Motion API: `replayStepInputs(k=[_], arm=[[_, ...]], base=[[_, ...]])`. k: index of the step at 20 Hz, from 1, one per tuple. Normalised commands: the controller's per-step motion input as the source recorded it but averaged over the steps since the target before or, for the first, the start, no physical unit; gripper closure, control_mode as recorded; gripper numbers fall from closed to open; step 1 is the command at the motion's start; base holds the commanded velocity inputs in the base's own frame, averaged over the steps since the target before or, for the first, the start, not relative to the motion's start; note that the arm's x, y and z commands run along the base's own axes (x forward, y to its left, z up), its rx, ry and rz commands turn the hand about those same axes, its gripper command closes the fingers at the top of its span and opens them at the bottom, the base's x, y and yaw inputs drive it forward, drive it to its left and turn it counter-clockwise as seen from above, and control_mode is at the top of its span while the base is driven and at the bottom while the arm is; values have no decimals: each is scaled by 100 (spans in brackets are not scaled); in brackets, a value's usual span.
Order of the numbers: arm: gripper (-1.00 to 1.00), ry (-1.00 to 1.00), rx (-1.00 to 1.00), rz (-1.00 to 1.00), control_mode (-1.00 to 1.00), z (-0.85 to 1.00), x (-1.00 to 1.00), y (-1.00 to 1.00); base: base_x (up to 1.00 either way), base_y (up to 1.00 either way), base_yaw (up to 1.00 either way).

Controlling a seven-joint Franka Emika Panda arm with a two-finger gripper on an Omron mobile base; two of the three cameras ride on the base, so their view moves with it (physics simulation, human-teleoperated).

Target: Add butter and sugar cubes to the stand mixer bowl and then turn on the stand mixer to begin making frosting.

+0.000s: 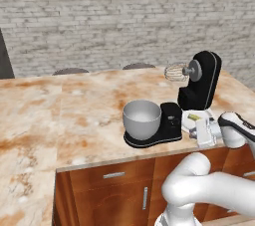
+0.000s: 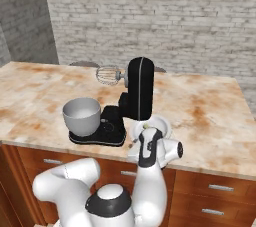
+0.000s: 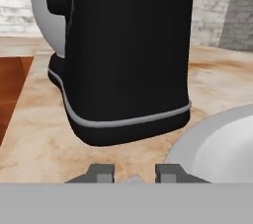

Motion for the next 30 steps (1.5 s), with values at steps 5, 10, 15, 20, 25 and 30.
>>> replayStepInputs(k=[5,10,15,20,25,30], arm=[[100,-14,0,0,-100,2,-35,-36],[100,-19,1,0,-100,66,-48,-1],[100,-5,0,0,-100,83,-44,15],[100,5,-7,0,-100,70,-41,54],[100,17,-18,0,-100,48,-33,84],[100,14,-18,0,-100,52,-35,83]], base=[[0,0,0],[0,0,0],[0,0,0],[0,0,0],[0,0,0],[0,0,0]])
